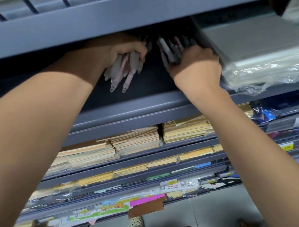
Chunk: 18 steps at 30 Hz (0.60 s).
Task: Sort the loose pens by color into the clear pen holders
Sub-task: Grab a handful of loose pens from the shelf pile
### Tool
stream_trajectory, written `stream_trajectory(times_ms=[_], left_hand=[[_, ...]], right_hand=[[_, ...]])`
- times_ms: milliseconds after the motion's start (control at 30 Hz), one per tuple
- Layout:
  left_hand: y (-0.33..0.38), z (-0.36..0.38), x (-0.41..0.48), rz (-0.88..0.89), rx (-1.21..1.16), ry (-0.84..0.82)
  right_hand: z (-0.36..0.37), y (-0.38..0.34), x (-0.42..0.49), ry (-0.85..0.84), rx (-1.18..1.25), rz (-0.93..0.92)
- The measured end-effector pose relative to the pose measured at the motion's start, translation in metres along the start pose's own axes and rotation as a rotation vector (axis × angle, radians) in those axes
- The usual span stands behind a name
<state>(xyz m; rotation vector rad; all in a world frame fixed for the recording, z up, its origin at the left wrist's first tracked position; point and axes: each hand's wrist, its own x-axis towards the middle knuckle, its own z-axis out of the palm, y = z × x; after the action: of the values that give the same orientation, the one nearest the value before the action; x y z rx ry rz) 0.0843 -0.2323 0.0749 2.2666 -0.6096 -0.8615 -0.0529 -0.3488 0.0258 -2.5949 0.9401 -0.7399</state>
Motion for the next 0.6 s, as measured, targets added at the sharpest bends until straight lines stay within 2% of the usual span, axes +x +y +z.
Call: stream_trajectory(times_ms=[133, 267, 400, 500, 600], left_hand=[[-0.006, 0.003, -0.029, -0.036, -0.228, -0.053], [-0.017, 0.001, -0.057, -0.041, -0.284, 0.015], [-0.029, 0.009, -0.091, 0.015, -0.467, 0.069], [-0.044, 0.021, -0.117, -0.022, -0.653, 0.164], [-0.062, 0.035, -0.144, -0.065, -0.795, 0.131]], right_hand=[[-0.006, 0.001, 0.009, -0.085, 0.123, 0.043], [-0.014, 0.006, -0.004, -0.186, 0.643, 0.127], [-0.025, 0.01, -0.025, -0.359, 0.916, 0.283], [-0.03, 0.01, -0.041, -0.48, 1.05, 0.269], [-0.03, 0.009, -0.059, -0.598, 1.072, 0.189]])
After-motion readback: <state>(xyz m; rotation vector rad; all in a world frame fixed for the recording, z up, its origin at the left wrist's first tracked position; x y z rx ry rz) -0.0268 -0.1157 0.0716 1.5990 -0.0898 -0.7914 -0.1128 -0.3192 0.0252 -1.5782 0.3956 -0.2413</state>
